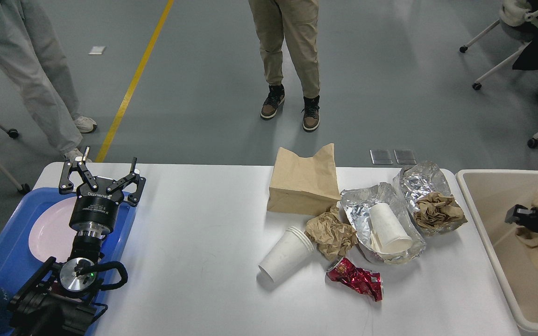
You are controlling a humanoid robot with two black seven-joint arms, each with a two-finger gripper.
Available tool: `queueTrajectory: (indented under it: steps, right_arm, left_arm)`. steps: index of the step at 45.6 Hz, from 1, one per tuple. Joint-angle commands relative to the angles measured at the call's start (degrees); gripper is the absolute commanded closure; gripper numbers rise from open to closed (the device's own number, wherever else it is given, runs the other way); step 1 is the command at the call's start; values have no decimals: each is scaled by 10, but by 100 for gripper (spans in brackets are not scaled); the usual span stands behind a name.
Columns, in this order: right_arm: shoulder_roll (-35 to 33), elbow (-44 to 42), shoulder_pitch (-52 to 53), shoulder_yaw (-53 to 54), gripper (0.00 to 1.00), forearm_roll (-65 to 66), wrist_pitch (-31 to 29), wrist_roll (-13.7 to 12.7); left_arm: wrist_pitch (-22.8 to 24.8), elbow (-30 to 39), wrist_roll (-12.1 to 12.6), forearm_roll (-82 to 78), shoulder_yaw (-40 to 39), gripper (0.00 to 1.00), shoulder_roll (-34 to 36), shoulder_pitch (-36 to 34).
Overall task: Tidy desktop
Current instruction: 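Carry the paper bag with the right gripper into the white bin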
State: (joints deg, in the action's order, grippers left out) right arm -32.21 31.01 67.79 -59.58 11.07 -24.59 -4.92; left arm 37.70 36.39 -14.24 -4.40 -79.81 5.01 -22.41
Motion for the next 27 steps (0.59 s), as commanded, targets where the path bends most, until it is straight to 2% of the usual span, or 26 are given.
queueTrajectory:
  steps: [1, 5, 12, 22, 27]
  right_arm:
    - [50, -90, -124, 28, 100, -2, 112, -5]
    - [86, -155, -188, 32, 100, -7, 168, -8]
    - [140, -280, -281, 38, 100, -10, 196, -16]
    - [143, -288, -299, 66, 100, -10, 205, -22]
    - [143, -287, -316, 68, 100, -10, 205, -40]
  left_arm:
    - [0, 0, 0, 0, 0, 4, 0, 0]
    - [0, 0, 0, 0, 0, 4, 0, 0]
    - [0, 0, 0, 0, 0, 4, 0, 0]
    - [0, 0, 0, 0, 0, 4, 0, 0]
    - [0, 0, 0, 0, 0, 4, 1, 0]
